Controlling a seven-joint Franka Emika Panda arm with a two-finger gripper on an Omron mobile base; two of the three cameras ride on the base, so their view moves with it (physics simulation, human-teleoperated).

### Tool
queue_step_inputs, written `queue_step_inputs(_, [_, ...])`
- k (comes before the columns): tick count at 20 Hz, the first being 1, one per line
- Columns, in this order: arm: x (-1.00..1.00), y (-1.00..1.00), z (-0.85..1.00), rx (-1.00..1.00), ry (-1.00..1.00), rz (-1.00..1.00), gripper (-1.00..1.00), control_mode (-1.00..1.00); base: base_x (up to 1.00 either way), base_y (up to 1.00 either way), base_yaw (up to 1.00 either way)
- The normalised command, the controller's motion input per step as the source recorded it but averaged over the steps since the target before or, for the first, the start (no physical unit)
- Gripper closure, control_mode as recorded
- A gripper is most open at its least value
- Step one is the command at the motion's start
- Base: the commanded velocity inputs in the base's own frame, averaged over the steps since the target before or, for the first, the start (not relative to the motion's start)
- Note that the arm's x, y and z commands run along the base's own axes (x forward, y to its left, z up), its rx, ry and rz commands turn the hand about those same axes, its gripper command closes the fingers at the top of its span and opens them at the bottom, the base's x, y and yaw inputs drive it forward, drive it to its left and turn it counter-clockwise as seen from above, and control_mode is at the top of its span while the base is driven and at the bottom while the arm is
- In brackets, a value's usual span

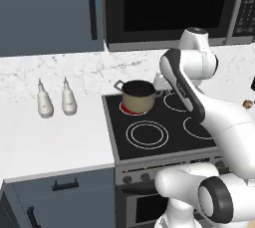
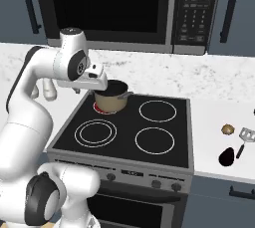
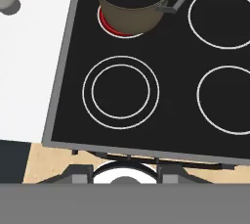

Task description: Put the avocado and mushroom in the pot. Retrieve the spatula and lightly stir the vegetables in the pot.

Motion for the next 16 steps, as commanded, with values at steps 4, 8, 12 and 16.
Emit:
queue_step_inputs(4, [0.00,0.00,0.00,0.00,0.00,0.00,-1.00,1.00,0.00,0.00,0.00])
queue_step_inputs(8, [0.00,0.00,0.00,0.00,0.00,0.00,-1.00,1.00,0.00,-0.16,0.00])
queue_step_inputs(12, [0.00,0.00,0.00,0.00,0.00,0.00,-1.00,1.00,0.00,-0.53,0.00])
queue_step_inputs(16, [0.00,0.00,0.00,0.00,0.00,0.00,-1.00,1.00,0.00,-0.66,0.00])
